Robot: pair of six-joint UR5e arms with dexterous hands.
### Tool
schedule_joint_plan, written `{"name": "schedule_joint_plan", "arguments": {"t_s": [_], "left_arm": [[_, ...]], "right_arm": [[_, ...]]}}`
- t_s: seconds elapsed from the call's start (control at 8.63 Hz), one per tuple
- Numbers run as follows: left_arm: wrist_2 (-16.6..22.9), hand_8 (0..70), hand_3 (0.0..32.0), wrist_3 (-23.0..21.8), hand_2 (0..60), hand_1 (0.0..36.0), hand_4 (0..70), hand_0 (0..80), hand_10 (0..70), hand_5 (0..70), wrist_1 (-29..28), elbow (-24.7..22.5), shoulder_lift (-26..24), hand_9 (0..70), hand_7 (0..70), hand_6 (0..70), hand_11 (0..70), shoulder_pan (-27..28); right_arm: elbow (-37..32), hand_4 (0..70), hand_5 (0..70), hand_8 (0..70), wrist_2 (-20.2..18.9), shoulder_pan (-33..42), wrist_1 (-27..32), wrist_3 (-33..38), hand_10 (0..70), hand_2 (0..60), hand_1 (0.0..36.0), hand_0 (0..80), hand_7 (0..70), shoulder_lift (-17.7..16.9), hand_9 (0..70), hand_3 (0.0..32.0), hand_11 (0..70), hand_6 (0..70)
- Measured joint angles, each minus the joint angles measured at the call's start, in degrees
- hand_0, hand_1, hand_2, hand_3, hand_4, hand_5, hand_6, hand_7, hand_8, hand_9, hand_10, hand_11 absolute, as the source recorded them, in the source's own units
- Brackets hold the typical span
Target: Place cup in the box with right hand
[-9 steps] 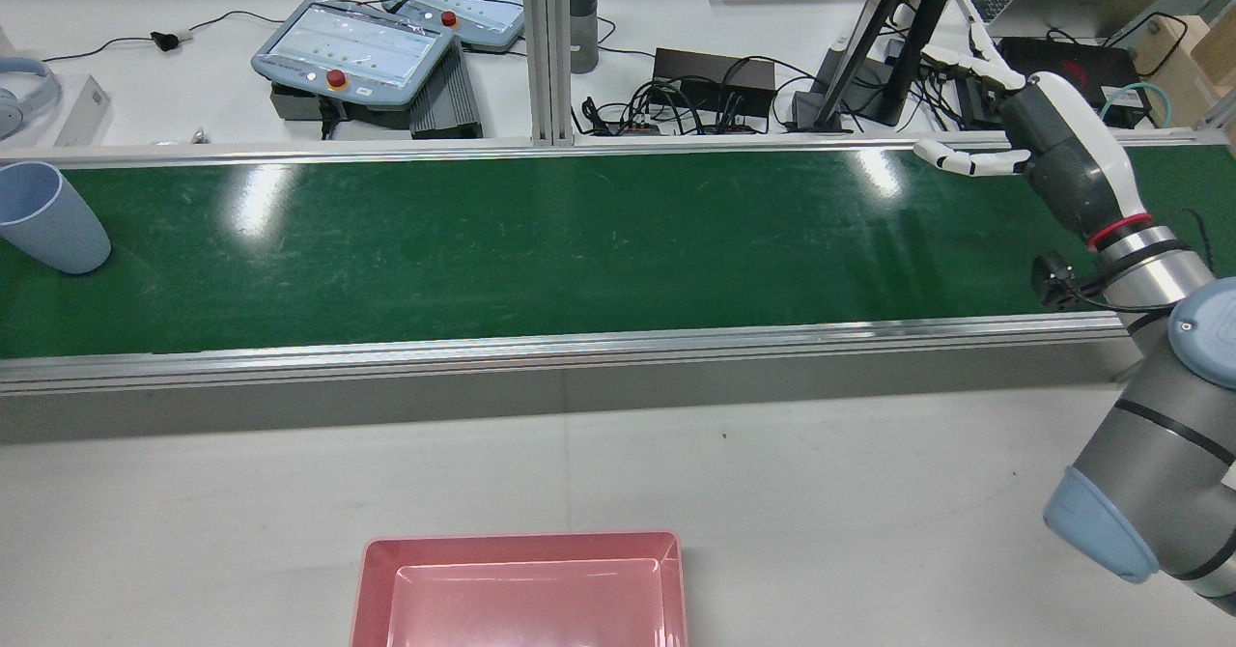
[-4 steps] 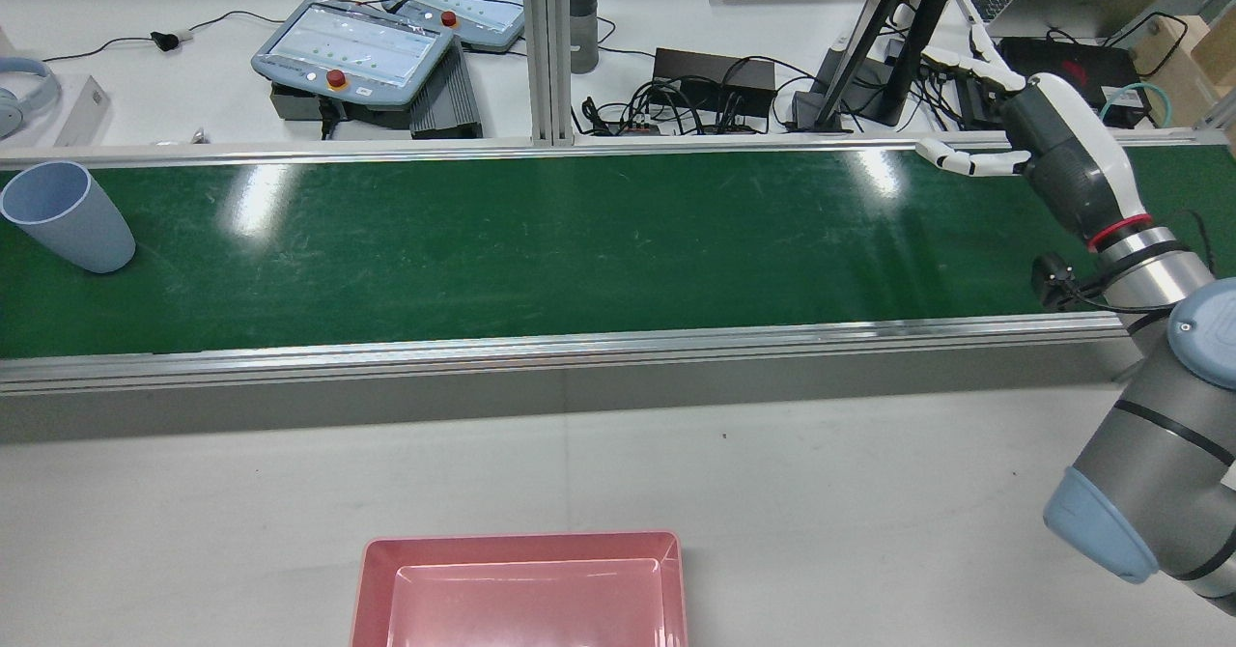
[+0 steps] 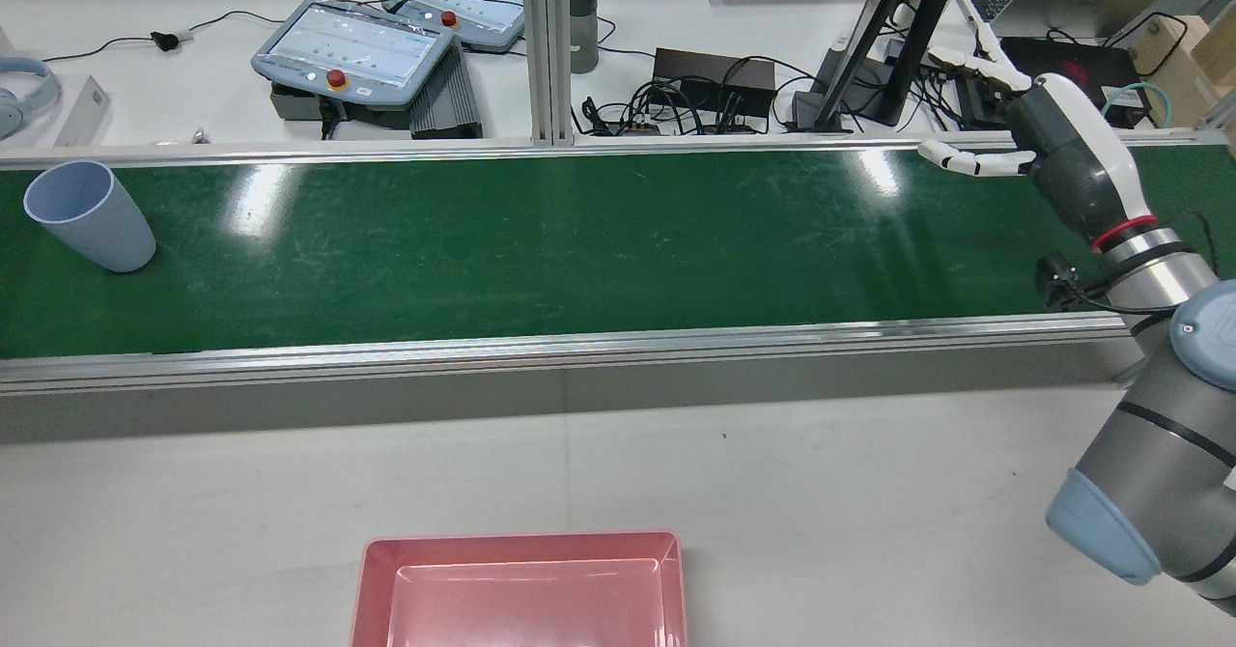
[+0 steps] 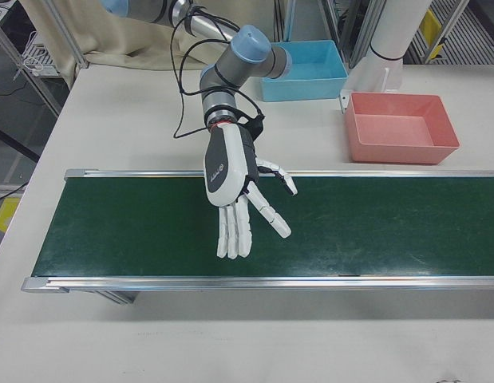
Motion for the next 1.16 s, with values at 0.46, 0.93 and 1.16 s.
{"name": "schedule_joint_plan", "arguments": {"t_s": [0.46, 0.93, 1.16], "left_arm": [[0.0, 0.0, 0.0, 0.0, 0.0, 0.0, 0.0, 0.0, 0.0, 0.0, 0.0, 0.0, 0.0, 0.0, 0.0, 0.0, 0.0, 0.0], [0.0, 0.0, 0.0, 0.0, 0.0, 0.0, 0.0, 0.0, 0.0, 0.0, 0.0, 0.0, 0.0, 0.0, 0.0, 0.0, 0.0, 0.0], [0.0, 0.0, 0.0, 0.0, 0.0, 0.0, 0.0, 0.0, 0.0, 0.0, 0.0, 0.0, 0.0, 0.0, 0.0, 0.0, 0.0, 0.0]], "right_arm": [[-0.1, 0.0, 7.0, 0.0, 0.0, -0.2, 0.0, -0.1, 0.0, 28.3, 28.5, 51.8, 0.0, -0.1, 0.0, 0.0, 0.0, 1.0], [-0.4, 0.0, 7.1, 0.0, 0.1, -0.3, 0.0, -0.3, 0.0, 29.4, 28.9, 52.0, 0.0, 0.0, 0.1, 0.0, 0.0, 1.0], [-0.5, 0.0, 7.1, 0.0, 0.1, -0.4, 0.0, -0.3, 0.0, 29.5, 29.0, 52.0, 0.0, 0.0, 0.1, 0.0, 0.0, 1.1]]}}
